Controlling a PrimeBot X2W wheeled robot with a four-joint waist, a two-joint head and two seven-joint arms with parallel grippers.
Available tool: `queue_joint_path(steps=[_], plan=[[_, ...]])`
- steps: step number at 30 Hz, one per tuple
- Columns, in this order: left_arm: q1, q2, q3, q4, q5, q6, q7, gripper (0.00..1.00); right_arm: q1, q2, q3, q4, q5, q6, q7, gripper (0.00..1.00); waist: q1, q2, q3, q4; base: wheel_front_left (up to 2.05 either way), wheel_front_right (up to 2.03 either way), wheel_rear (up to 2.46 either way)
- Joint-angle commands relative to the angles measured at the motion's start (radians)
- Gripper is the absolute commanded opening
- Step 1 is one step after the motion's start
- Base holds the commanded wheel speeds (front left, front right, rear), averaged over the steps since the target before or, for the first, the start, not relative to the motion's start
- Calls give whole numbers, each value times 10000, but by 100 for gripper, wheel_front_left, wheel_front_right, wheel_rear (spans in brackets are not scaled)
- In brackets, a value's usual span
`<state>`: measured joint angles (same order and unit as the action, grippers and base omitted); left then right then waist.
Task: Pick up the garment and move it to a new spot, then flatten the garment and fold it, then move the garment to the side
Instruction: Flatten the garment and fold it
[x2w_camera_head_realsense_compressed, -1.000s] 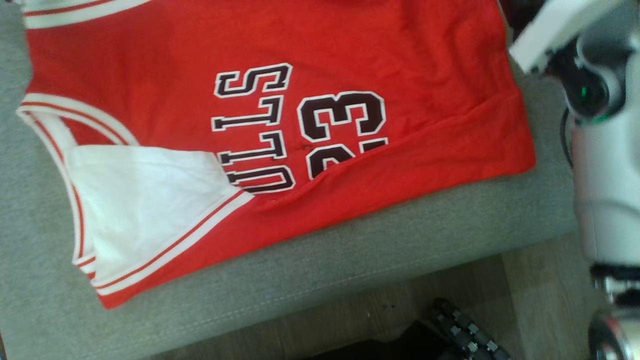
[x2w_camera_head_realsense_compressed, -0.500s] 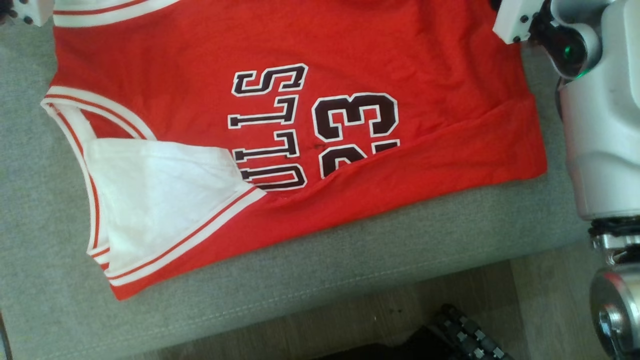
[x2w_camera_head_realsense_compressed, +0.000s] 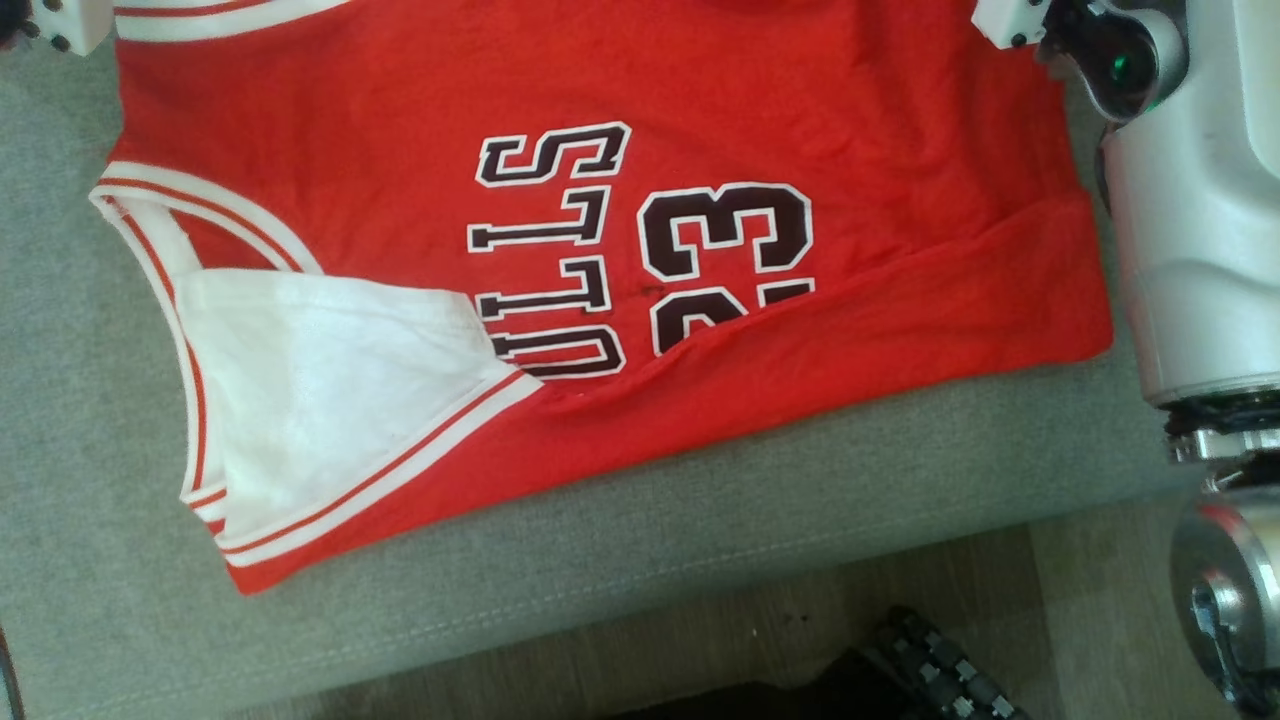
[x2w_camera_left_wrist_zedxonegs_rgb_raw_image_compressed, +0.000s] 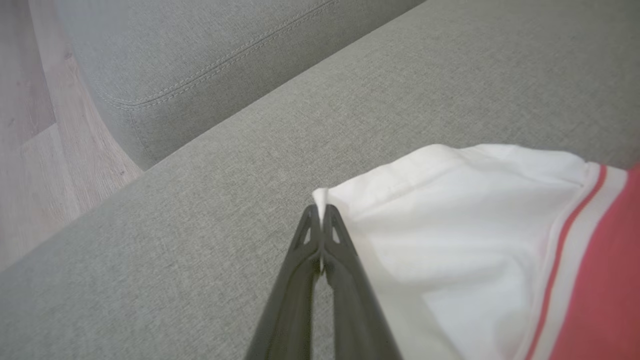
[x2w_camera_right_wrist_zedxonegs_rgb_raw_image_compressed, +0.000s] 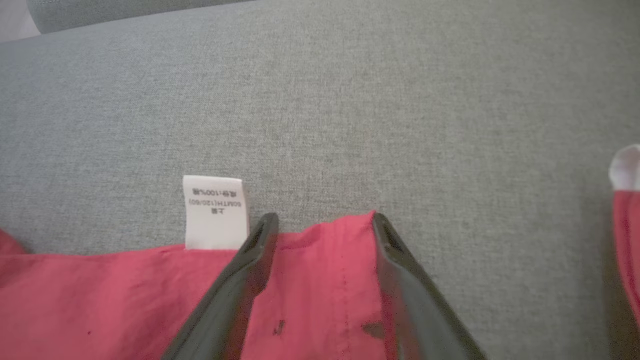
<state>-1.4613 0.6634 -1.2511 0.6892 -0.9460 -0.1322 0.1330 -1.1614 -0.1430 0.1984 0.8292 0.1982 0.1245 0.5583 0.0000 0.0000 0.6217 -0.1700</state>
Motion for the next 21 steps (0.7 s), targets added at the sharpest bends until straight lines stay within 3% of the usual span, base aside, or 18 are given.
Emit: queue_joint_path(steps=[1, 12, 21], plan=[[-646, 403, 267, -58, -100, 15, -90, 0, -348, 136, 108, -164, -10, 62, -156, 0, 0, 0, 5, 27, 0, 0, 0], [-1201, 368, 374, 306, 143, 15, -1735, 0, -853, -87, -601, -21, 631, 62, -1429, 0, 0, 0, 58, 212, 0, 0, 0], [-1286, 351, 914, 8, -598, 15, -3392, 0, -876, -651, -1007, -289, 1704, 62, -2225, 0, 0, 0, 15, 563, 0, 0, 0]])
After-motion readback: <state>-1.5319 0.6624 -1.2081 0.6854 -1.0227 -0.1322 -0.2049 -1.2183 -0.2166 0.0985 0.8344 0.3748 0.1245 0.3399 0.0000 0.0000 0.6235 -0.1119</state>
